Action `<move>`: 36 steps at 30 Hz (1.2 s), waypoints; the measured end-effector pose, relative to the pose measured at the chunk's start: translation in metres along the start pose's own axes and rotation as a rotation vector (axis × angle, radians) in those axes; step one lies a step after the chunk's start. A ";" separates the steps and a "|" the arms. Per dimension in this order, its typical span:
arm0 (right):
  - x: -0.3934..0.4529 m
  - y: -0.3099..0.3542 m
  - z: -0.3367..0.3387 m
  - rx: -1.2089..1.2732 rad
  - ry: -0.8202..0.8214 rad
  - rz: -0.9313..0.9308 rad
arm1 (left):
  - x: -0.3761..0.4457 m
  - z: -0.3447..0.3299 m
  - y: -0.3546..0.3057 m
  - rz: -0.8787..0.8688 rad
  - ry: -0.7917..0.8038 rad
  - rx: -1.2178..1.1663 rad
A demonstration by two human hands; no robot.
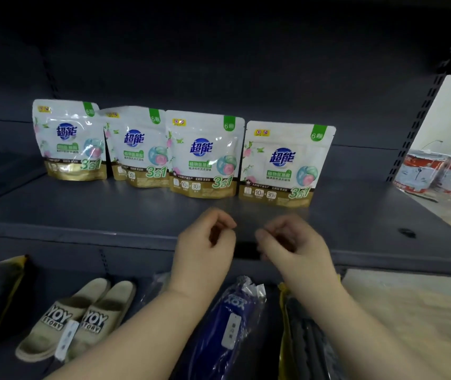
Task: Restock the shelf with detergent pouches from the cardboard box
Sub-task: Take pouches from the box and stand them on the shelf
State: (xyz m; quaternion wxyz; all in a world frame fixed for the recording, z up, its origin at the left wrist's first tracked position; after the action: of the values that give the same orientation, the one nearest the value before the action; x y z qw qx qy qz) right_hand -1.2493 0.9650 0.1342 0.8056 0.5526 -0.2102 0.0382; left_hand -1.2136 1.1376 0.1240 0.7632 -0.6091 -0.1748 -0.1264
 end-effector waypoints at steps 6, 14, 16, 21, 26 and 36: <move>-0.076 -0.035 -0.103 -0.018 0.568 -0.159 | -0.067 0.055 0.082 0.197 0.100 -0.012; -0.207 -0.150 -0.209 -0.490 1.151 -0.372 | -0.224 0.094 0.227 0.653 0.678 0.553; -0.239 -0.182 -0.224 -0.612 1.249 -0.404 | -0.263 0.089 0.263 0.736 0.873 0.682; -0.304 -0.262 -0.243 -0.831 1.355 -0.584 | -0.313 0.077 0.346 0.977 1.027 0.787; -0.343 -0.321 -0.251 -0.996 1.440 -0.620 | -0.332 0.046 0.391 1.079 1.147 0.805; -0.364 -0.355 -0.255 -0.901 1.413 -0.778 | -0.376 0.043 0.436 1.587 0.655 0.165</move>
State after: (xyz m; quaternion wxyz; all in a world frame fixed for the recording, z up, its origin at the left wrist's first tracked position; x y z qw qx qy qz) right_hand -1.4002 1.1213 -0.3912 0.8419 0.0671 0.5355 0.0080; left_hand -1.3822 1.2703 -0.4118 0.6794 -0.4266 0.5228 0.2882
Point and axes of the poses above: each hand's wrist, its own x-axis towards the middle knuckle, its own z-axis out of the back of the hand, y = z × x, the point moved 9 cm from there along x, towards the middle knuckle, and after that the axes turned 1 degree about -x, right-handed, at the moved point
